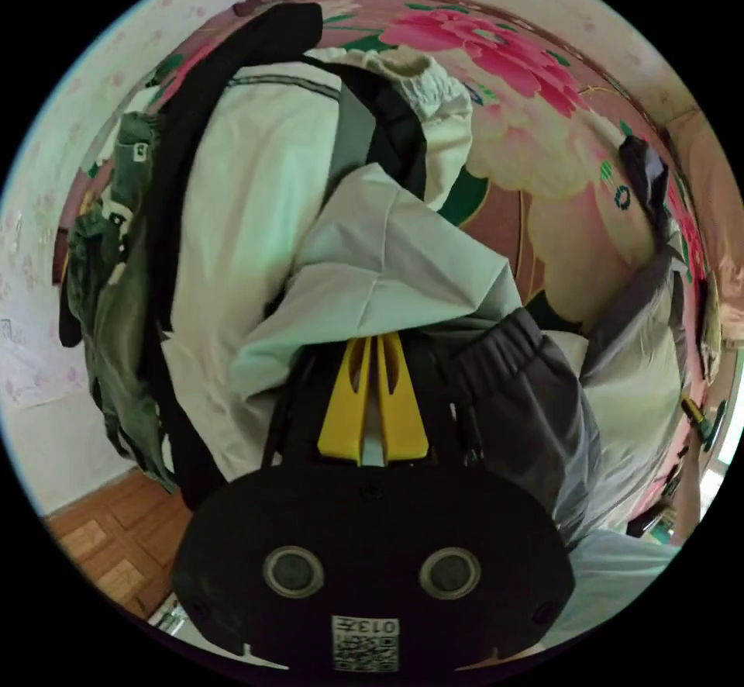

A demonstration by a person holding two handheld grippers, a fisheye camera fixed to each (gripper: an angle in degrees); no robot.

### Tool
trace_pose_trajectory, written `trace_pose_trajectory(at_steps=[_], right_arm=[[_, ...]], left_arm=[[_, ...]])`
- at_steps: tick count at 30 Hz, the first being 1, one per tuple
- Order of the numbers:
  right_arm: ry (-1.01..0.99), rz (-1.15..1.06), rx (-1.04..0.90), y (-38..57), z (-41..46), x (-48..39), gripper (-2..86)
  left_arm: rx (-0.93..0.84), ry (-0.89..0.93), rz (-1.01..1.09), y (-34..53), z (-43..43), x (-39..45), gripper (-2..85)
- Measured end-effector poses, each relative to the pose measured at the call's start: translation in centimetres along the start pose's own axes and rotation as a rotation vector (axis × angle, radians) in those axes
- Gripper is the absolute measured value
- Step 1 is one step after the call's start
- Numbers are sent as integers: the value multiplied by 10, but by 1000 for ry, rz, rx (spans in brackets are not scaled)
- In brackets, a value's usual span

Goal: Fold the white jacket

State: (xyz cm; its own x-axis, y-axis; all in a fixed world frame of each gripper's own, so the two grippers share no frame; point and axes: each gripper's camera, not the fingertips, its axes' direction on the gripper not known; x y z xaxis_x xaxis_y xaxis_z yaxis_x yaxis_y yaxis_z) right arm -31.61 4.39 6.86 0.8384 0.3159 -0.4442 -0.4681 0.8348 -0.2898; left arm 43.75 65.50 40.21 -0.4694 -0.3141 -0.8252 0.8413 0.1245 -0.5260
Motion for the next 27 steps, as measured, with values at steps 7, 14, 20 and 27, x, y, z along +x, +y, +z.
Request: trace_pose_trajectory(at_steps=[7, 14, 20, 27], right_arm=[[-20, -47, 250, -13, -65, -54, -2], [-123, -285, 275, 18, -83, -162, -1], [-92, -281, 169, 99, -65, -176, -2], [-123, -144, 52, 149, 1, -126, -1]], left_arm=[[250, -116, 136, 44, -73, -1, -3], [433, 129, 106, 132, -86, -16, -1], [421, 333, 80, 202, -64, -39, 38], [105, 218, 212, 176, 24, -1, 2]])
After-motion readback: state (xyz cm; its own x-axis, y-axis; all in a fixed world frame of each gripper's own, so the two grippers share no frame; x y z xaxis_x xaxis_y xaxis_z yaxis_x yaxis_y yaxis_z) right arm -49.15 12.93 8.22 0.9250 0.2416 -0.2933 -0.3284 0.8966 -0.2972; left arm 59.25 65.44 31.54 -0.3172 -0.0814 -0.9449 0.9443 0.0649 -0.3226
